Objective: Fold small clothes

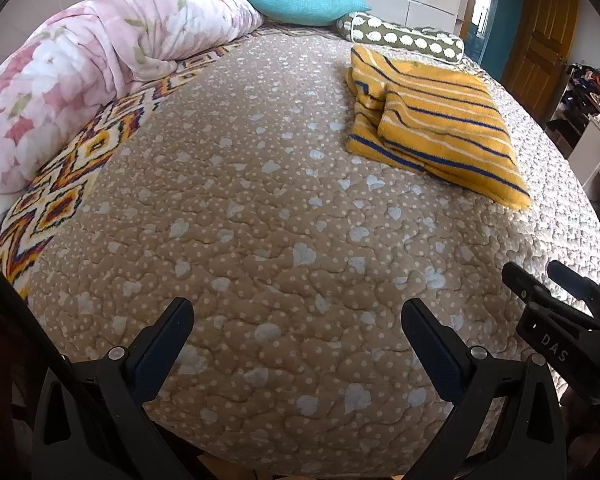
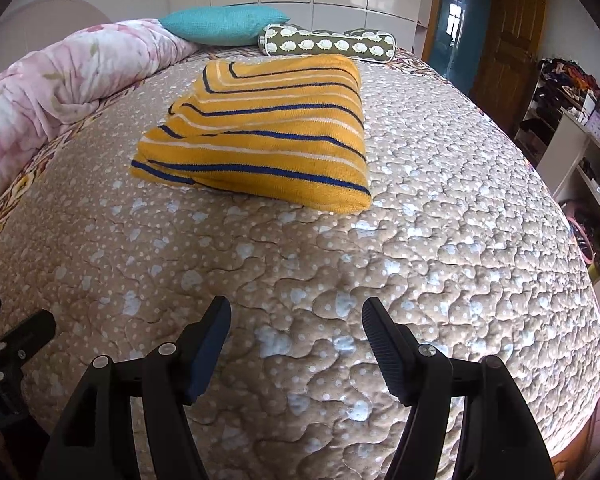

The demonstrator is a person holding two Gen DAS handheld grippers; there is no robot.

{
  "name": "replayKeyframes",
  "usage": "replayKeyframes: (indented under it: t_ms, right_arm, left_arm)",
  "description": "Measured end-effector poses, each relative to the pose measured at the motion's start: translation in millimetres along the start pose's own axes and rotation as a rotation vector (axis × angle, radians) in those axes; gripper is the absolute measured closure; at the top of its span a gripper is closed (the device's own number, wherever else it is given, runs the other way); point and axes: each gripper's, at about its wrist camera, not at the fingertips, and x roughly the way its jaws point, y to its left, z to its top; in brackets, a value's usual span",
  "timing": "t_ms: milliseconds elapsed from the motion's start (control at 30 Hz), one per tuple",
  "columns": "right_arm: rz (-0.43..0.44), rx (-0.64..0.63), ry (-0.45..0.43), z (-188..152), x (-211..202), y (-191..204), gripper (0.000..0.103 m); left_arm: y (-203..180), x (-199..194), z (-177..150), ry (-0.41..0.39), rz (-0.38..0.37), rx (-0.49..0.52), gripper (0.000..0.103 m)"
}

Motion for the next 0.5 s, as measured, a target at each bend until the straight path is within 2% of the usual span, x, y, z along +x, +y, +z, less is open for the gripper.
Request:
replayKeyframes:
  t_ms: [133,233,400,500]
  right_arm:
    - [-0.054,-0.022,-0.016,1.7,-8.4,1.5,0.03]
    - [-0.077,-0.029,-0.052,2.9,-18.4,1.2,0.025]
    - [-0.069,-0.048,-0.067,8.6,-21.4,2.3,0.024]
    - [-0.047,-0.045,-0.067,17.5,-18.4,2.1,0.024]
  left_arm:
    - [5.0,-10.8,4.8,-0.05,0.036,0.0,0.0]
    - [7.2,-15.4,9.1,-0.079,0.065,0.011,0.0]
    - [11.4,-2.3,22.2,-0.036,0.047,0.001,0.0]
    - [9.2,2.7,30.5,-0.04,0.06,0.008,0.0]
